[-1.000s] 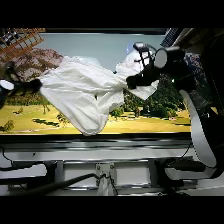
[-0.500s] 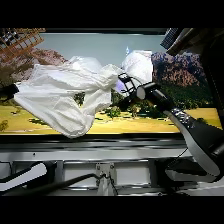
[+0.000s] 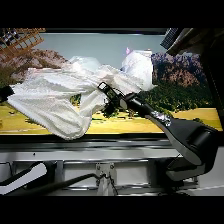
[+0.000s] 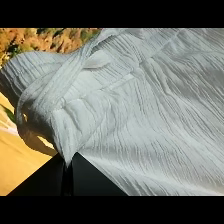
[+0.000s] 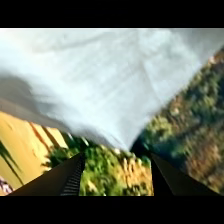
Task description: Fold the clothes and pants, and hang the long-sleeved shirts on hangers.
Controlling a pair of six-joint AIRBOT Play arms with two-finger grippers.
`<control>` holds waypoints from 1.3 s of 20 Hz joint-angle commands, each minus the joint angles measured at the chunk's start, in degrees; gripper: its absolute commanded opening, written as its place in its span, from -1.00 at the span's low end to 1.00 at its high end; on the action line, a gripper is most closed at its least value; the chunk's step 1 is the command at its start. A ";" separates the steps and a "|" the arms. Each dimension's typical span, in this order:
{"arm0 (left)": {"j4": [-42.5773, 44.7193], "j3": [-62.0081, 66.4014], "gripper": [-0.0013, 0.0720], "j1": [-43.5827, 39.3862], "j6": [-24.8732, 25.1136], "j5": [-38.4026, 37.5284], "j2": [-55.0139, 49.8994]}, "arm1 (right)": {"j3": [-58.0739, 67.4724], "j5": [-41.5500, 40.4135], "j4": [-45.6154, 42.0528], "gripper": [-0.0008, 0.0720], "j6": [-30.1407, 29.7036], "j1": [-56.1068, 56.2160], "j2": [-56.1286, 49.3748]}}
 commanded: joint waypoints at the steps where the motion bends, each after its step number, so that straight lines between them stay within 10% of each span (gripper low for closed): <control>1: 0.00 0.00 -0.93 0.07 -1.29 -0.42 0.17 | 3.48 -4.81 5.05 0.32 -0.87 1.73 -4.61; 4: -0.35 0.00 -0.93 0.11 -1.36 -1.09 0.57 | 6.95 -2.14 7.08 -0.91 -0.37 1.86 -5.07; 13: -1.05 -0.02 -0.93 2.93 -5.88 2.21 1.07 | 9.20 66.12 2.32 -0.92 11.65 -5.18 20.79; 18: -6.69 -0.07 -0.93 2.60 -7.93 1.68 0.81 | 9.20 70.18 2.56 -0.92 20.11 -5.20 38.29; 26: -2.67 -0.07 -0.93 0.68 -7.50 1.75 0.63 | 9.18 54.90 -16.35 -0.93 11.74 -5.25 36.09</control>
